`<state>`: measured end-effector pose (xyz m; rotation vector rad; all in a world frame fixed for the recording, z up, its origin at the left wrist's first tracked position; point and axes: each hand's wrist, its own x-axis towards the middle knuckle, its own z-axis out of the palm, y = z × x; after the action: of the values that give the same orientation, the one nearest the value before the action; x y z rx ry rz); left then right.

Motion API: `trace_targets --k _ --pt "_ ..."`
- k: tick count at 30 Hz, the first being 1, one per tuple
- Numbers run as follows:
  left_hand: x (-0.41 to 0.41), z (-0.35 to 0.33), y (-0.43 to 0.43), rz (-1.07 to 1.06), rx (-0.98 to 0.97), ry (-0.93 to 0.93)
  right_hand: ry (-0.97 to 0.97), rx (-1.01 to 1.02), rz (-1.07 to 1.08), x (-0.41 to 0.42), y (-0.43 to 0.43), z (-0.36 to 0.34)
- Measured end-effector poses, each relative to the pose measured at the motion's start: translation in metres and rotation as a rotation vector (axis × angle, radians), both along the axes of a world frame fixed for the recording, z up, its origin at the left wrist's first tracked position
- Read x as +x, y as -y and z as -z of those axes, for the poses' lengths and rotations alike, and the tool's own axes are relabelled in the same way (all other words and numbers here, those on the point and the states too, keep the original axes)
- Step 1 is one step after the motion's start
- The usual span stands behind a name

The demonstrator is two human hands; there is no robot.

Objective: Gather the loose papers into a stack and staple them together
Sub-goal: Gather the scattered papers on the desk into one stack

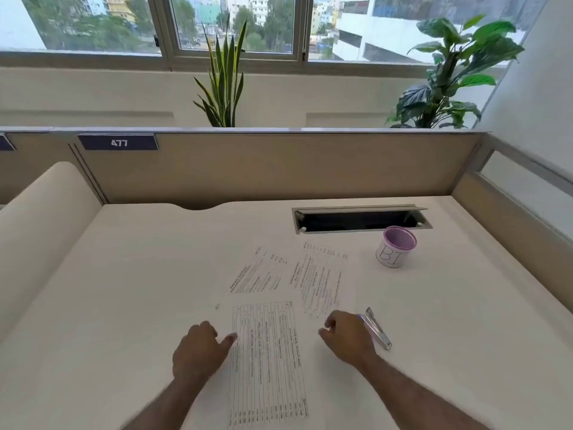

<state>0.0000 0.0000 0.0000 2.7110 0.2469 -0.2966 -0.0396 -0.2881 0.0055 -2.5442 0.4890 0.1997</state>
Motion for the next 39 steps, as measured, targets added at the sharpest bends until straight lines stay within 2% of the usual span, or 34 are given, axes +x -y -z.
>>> trace_targets --k 4,14,19,24,26,28,29,31,33,39 --pt "-0.017 0.017 0.002 -0.148 0.029 -0.098 -0.123 0.085 0.06 -0.023 -0.023 0.021" --pt "-0.03 0.02 0.014 -0.274 -0.077 -0.137 -0.055 0.04 0.128 -0.028 -0.054 0.032" --pt "-0.03 0.018 0.015 -0.357 -0.288 -0.081 -0.021 0.061 0.144 -0.029 -0.051 0.035" --pt "-0.027 0.018 0.008 -0.312 -0.669 -0.048 -0.017 0.116 0.155 -0.029 -0.046 0.037" --pt "-0.024 0.024 -0.002 -0.269 -0.661 -0.051 0.073 0.172 0.314 -0.027 -0.037 0.035" --pt "-0.022 0.027 -0.012 -0.261 -0.63 -0.041 0.171 0.096 0.536 -0.024 -0.023 0.034" --pt "-0.021 0.028 -0.016 -0.279 -0.632 -0.032 0.144 0.055 0.643 -0.02 -0.018 0.035" --pt "-0.018 0.029 -0.025 -0.32 -0.635 -0.009 -0.038 0.07 0.819 -0.011 -0.014 0.034" --pt "-0.014 0.032 -0.032 -0.351 -0.647 0.002 -0.143 0.089 0.902 -0.002 -0.019 0.033" --pt "-0.007 0.035 -0.039 -0.364 -0.66 0.013 -0.125 0.071 1.027 0.02 -0.031 0.035"
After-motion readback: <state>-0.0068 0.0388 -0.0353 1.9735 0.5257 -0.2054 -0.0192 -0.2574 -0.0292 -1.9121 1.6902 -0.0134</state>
